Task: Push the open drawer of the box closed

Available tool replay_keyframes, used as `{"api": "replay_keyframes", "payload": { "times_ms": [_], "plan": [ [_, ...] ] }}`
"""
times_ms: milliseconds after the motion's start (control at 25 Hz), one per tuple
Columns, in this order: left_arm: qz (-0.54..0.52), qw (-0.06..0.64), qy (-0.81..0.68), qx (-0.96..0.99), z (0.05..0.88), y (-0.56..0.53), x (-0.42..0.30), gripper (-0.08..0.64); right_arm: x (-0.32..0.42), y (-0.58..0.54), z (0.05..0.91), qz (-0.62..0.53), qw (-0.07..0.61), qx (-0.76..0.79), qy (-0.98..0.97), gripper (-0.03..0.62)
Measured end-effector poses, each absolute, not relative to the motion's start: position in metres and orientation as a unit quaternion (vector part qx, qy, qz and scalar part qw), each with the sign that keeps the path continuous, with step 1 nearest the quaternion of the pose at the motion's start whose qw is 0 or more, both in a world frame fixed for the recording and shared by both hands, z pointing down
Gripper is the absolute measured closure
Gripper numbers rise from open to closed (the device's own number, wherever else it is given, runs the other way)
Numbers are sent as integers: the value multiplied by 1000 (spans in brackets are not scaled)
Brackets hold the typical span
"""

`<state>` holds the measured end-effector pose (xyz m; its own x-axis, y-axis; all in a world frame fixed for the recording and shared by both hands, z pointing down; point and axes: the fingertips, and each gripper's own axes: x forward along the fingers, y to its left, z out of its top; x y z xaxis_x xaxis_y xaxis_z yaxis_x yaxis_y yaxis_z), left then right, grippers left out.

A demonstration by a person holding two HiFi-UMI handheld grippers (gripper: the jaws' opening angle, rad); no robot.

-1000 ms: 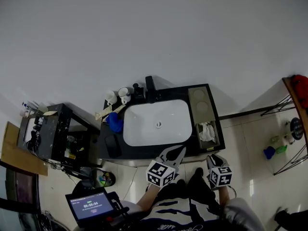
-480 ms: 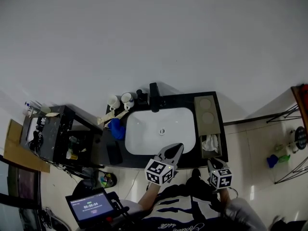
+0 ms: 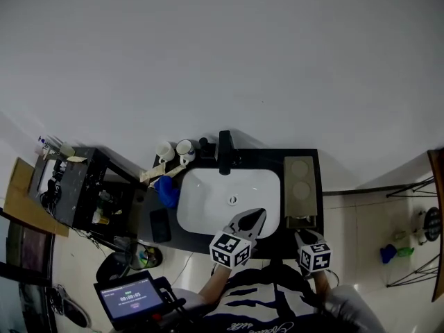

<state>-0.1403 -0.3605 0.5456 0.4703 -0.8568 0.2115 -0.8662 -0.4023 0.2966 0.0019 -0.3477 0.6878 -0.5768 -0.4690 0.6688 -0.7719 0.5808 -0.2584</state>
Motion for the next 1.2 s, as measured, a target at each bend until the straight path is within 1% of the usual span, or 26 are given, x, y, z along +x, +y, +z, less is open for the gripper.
{"api": "replay_keyframes", "payload": {
  "times_ms": [360,600,920,1200],
  "plan": [
    [6,183,-565,805,545,-380,-172,558,-14,-383,694,265,286,337,-857,515],
    [5,184,-564,805,545,-380,-170,558,-17,-385,690,263,280,335,-861,515],
    [9,180,-532,827,543,-360,-148,558,-15,-360,663,256,242,354,-866,515],
    [18,179,-494,851,545,-309,-129,558,-2,-320,613,254,159,393,-869,516]
  ]
}}
